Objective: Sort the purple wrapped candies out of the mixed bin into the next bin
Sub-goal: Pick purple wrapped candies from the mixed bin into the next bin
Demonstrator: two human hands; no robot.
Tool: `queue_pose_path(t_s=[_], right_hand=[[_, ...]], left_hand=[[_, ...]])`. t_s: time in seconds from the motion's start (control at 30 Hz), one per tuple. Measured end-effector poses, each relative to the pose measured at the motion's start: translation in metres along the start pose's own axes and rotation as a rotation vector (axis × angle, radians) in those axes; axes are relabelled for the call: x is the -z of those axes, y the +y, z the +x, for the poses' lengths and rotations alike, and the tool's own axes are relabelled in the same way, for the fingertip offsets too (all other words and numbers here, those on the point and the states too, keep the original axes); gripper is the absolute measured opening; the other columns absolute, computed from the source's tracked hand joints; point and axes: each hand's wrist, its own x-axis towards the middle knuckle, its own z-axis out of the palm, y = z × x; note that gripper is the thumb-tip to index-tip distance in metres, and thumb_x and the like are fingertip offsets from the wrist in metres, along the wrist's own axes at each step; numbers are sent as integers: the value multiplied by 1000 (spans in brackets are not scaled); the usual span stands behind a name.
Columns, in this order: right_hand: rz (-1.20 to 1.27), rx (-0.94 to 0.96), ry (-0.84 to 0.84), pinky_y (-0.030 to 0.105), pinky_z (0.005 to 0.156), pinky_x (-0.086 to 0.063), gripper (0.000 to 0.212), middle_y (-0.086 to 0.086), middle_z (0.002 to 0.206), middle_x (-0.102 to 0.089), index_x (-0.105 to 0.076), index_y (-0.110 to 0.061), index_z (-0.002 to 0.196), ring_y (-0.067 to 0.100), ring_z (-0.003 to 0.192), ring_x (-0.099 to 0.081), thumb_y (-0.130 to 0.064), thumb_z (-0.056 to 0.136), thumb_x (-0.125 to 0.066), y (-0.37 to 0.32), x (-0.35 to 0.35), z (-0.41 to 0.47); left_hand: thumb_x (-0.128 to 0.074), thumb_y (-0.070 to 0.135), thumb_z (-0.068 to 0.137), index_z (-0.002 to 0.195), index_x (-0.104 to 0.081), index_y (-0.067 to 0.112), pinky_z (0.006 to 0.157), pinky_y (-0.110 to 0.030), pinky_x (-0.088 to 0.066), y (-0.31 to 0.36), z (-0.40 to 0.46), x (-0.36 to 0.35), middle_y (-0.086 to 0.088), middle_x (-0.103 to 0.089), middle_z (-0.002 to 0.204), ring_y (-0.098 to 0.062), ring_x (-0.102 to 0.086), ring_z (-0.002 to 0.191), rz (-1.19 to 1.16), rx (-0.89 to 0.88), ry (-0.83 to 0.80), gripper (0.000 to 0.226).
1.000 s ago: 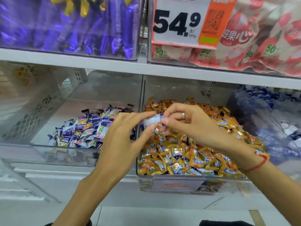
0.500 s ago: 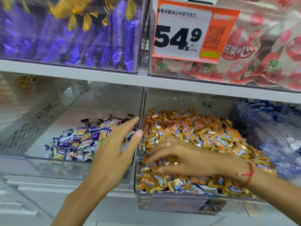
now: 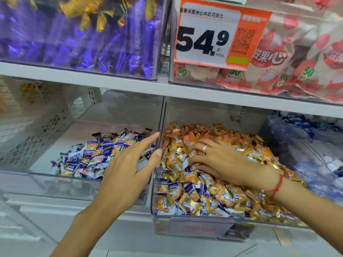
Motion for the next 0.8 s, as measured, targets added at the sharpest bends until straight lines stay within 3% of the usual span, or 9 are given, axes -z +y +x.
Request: queue_pose_path(t_s=[0.03, 0.07, 0.23, 0.33, 0.43, 0.5, 0.57, 0.67, 0.8], right_hand=[[142, -132, -86, 42, 105, -40, 28, -6, 136, -52, -57, -43, 118, 19, 130, -45, -48, 95, -42, 5, -2, -40], [-32, -299, -90, 43, 109, -34, 30, -8, 142, -46, -55, -45, 121, 19, 135, -39, -49, 97, -38, 4, 5, -49], [98, -293, -209, 43, 117, -11, 39, -16, 157, -20, -45, -52, 134, 13, 147, -8, -57, 95, -39, 11, 25, -50], [166, -302, -189, 40, 114, -20, 37, -16, 154, -28, -53, -49, 129, 10, 143, -17, -57, 94, -44, 8, 43, -54], [309, -78, 23, 28, 99, -39, 28, -11, 129, -58, -63, -34, 123, 7, 120, -46, -33, 97, -52, -17, 43, -27], [419, 6, -65, 22, 90, -42, 33, -6, 121, -65, -64, -24, 125, 10, 112, -55, -12, 96, -53, -30, 27, -8], [462, 60, -215, 34, 97, -43, 53, -3, 132, -59, -57, -23, 133, 15, 120, -51, 2, 87, -53, -39, 7, 6], [417, 92, -301, 45, 104, -36, 63, -4, 138, -50, -49, -26, 138, 17, 126, -41, -5, 80, -61, -37, -10, 14], [258, 56, -198, 40, 82, -48, 53, 1, 116, -61, -56, -27, 133, 23, 109, -52, -23, 82, -69, -39, -13, 19]], left_hand=[[-26, 74, 77, 136, -42, 53, 90, -22, -39, 0, 0, 0, 27, -52, 131, 5, -46, 119, 2, 2, -2, 65], [-26, 74, 77, 137, -42, 53, 91, -24, -41, 0, 0, 0, 26, -53, 131, 3, -48, 120, 2, 3, -3, 65], [-24, 76, 78, 137, -40, 54, 94, -29, -45, -1, 0, 1, 24, -57, 127, -1, -51, 119, 22, -2, -11, 65], [-24, 76, 78, 138, -40, 52, 95, -27, -44, 0, 1, 2, 24, -56, 129, 0, -50, 120, 30, -14, -8, 66], [-24, 75, 78, 138, -40, 52, 97, -28, -43, 1, 1, 2, 24, -55, 131, 0, -49, 121, 42, -18, -3, 66], [-24, 75, 78, 137, -40, 53, 96, -28, -43, 1, 1, 2, 25, -55, 130, 0, -49, 121, 50, -14, -4, 65], [-25, 75, 79, 137, -39, 54, 92, -22, -42, 1, 1, 2, 26, -55, 129, 1, -50, 119, 55, -18, 0, 63], [-29, 73, 82, 137, -40, 54, 78, -2, -35, 1, 0, 3, 31, -55, 120, 6, -53, 103, 61, -15, -7, 59], [-25, 76, 79, 136, -40, 54, 76, 3, -34, 2, 2, 4, 34, -52, 114, 17, -45, 101, 58, -20, -7, 63]])
